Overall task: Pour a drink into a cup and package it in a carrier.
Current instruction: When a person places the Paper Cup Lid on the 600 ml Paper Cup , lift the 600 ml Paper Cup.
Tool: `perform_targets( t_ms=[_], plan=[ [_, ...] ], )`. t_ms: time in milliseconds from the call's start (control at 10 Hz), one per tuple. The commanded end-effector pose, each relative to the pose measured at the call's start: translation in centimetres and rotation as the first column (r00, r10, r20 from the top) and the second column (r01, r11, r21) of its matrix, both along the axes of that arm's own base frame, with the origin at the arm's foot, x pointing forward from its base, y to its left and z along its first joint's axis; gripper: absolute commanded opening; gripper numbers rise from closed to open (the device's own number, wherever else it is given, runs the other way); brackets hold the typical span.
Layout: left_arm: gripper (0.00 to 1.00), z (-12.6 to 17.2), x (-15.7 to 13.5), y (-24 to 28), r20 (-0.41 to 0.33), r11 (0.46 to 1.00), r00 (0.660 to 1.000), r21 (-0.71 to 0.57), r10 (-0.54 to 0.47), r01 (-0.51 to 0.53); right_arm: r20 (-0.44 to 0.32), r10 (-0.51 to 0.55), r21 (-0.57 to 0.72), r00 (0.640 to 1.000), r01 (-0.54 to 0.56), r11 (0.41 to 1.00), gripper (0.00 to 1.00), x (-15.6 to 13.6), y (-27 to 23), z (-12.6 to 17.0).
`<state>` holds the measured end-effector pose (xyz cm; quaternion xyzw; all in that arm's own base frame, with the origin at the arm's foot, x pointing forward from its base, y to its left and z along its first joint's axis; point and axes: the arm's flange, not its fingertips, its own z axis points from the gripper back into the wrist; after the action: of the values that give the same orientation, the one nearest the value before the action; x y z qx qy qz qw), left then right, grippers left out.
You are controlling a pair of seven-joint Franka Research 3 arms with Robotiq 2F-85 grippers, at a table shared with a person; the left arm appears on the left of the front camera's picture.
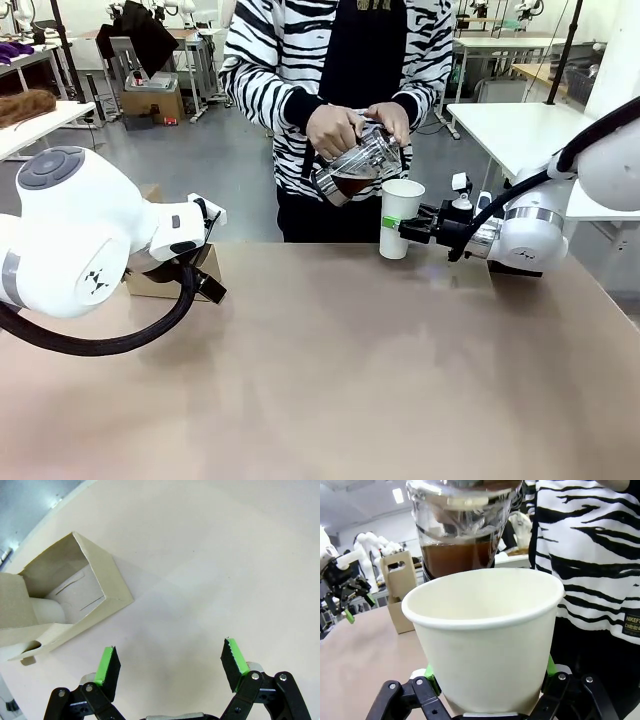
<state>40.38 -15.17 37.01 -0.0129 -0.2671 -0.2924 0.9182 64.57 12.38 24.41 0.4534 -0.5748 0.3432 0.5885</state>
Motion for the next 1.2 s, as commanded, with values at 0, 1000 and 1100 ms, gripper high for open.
perform_targets(
  t_ms=[0,1000,1100],
  plan=[
    [1.00,0.03,-0.03,0.02,0.000,1.000,1.000,-0.002,-0.001,0.001,-0.001,-0.002,0.004,1.000,0.002,1.000,0.86,-0.05,0.18,0.06],
    [1.00,0.03,-0.03,0.02,0.000,1.000,1.000,-0.002,-0.001,0.001,-0.001,-0.002,0.004,1.000,0.002,1.000,0.86,-0.05,0.18,0.06],
    [1.00,0.03,-0.03,0.02,0.000,1.000,1.000,-0.002,-0.001,0.001,-0.001,-0.002,0.004,1.000,0.002,1.000,0.86,-0.05,0.18,0.06]
  ],
)
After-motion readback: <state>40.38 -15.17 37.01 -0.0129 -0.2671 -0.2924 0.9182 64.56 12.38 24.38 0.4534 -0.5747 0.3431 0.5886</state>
